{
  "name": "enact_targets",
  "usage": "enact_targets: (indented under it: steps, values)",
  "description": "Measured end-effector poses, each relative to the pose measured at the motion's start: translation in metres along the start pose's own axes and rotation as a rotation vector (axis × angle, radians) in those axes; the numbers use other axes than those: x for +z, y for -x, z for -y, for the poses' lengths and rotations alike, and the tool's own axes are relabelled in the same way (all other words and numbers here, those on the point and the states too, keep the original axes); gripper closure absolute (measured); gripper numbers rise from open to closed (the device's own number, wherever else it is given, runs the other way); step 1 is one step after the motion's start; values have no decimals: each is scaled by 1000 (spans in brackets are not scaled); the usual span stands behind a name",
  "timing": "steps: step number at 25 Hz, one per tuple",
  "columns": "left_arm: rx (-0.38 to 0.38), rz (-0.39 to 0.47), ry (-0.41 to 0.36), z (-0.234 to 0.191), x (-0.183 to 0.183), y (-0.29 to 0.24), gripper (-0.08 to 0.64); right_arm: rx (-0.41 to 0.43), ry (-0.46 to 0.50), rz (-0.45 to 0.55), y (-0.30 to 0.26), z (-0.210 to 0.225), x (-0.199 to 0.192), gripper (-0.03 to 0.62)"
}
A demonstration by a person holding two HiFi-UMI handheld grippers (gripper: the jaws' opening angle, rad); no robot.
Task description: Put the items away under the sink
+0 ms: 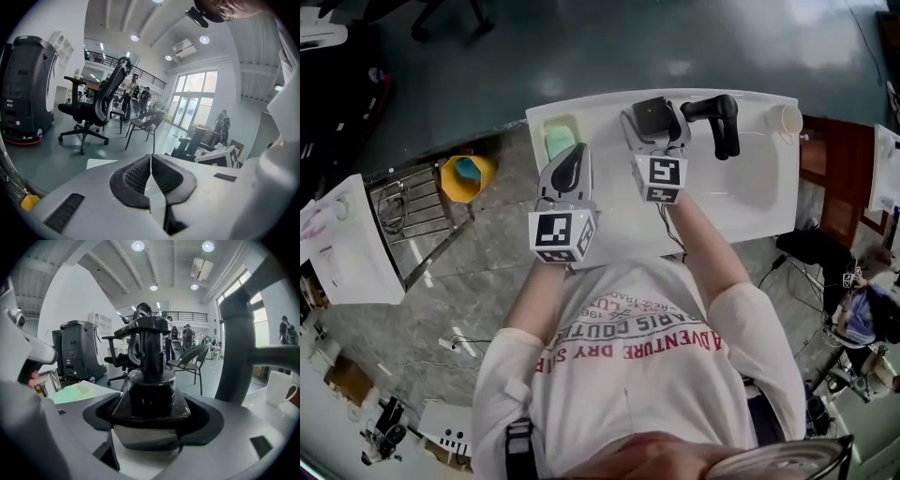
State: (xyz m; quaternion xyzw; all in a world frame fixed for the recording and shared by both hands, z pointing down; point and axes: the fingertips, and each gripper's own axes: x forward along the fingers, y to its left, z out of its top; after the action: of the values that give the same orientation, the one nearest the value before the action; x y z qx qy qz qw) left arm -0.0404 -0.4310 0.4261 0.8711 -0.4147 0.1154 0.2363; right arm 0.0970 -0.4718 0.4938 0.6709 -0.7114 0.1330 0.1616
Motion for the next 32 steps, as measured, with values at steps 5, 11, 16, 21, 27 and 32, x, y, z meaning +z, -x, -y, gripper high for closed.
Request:
enact_targets:
  steps: [5,11,16,21,27,32]
  values:
    - [-2,-20,16,-4,-8,0,532,-46,37,-26,-8,2,-6,212]
    - [-10,-39,23,-1,-17,5,532,-57,50,-48,-9,3,-9,212]
    - [-3,-37,19,1,-26,7,532,-31,48,-60,-10,2,-15,213]
    - [-27,-34,10,8,-20,20,532,-26,53,-108,10,-6,-10,213]
    - [-36,-25,-1,15,-17,40,532,12,17,-113,55,-23,-6,213]
    - [-15,2,-10,31,-23,64,532,51,-1,-93,98,-30,-7,214]
